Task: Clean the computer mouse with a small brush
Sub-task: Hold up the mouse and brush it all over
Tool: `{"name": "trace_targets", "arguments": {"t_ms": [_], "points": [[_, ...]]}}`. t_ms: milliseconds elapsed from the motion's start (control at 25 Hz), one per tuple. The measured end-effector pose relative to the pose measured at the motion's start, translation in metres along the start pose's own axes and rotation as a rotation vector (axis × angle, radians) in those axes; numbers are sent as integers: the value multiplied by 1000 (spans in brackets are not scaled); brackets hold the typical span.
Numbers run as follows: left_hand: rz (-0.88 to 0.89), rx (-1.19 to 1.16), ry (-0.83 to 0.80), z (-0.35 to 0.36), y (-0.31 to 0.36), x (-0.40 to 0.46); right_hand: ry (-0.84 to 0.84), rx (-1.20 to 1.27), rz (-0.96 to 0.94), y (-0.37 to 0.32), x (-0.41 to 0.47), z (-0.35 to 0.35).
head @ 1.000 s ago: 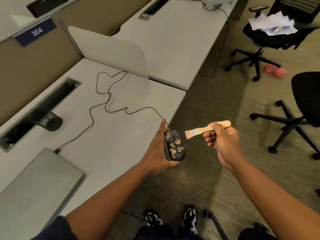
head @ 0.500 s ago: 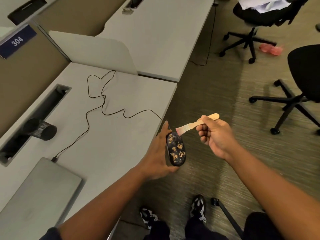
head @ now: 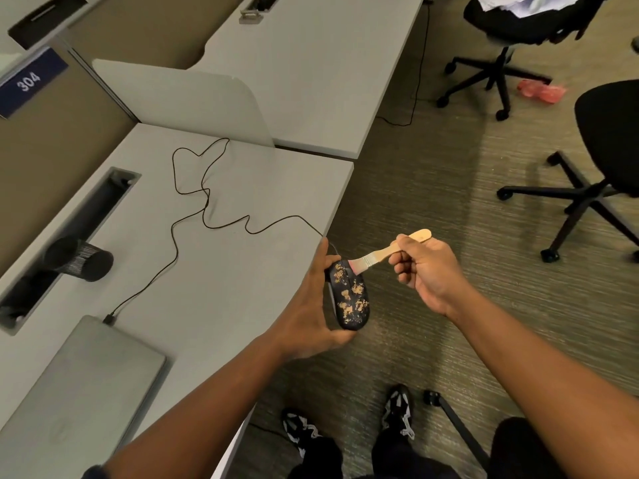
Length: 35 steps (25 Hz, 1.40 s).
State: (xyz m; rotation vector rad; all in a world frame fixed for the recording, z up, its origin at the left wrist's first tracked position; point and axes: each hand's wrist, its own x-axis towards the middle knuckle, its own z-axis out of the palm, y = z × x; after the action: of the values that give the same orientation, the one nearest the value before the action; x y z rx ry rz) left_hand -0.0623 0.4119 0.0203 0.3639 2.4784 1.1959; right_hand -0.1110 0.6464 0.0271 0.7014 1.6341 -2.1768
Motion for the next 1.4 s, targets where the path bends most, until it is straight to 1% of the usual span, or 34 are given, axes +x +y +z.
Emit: {"name": "trace_targets", "arguments": {"t_ms": [120, 240, 360, 440, 640, 800, 880, 960, 1080, 1160, 1280, 1400], "points": [[-4, -17, -1, 0, 3, 1, 49, -59, -65, -3, -1, -5], [-7, -23, 10, -2, 6, 3, 89, -21, -120, -8, -3, -10], [-8, -10, 20, -1, 8, 6, 14, 44, -121, -10, -8, -10], [-4, -10, 28, 0, 8, 7, -23, 34, -107, -9, -8, -9], [15, -24, 58, 2, 9, 9, 51, -36, -149, -6, -5, -17], [25, -23, 71, 3, 11, 11, -80, 76, -149, -8, -8, -17], [28, -19, 81, 3, 12, 12, -119, 62, -123, -8, -7, -15], [34, -18, 94, 2, 12, 13, -100, 24, -111, -6, -4, -16], [31, -20, 100, 3, 11, 13, -29, -3, -142, -4, -1, -22], [25, -30, 95, 3, 9, 13, -56, 44, -149, -2, -3, -24], [28, -37, 98, 3, 9, 14, -161, 70, -133, 0, -9, -20], [27, -29, 114, 2, 11, 13, -131, 44, -132, 1, -10, -19]]}}
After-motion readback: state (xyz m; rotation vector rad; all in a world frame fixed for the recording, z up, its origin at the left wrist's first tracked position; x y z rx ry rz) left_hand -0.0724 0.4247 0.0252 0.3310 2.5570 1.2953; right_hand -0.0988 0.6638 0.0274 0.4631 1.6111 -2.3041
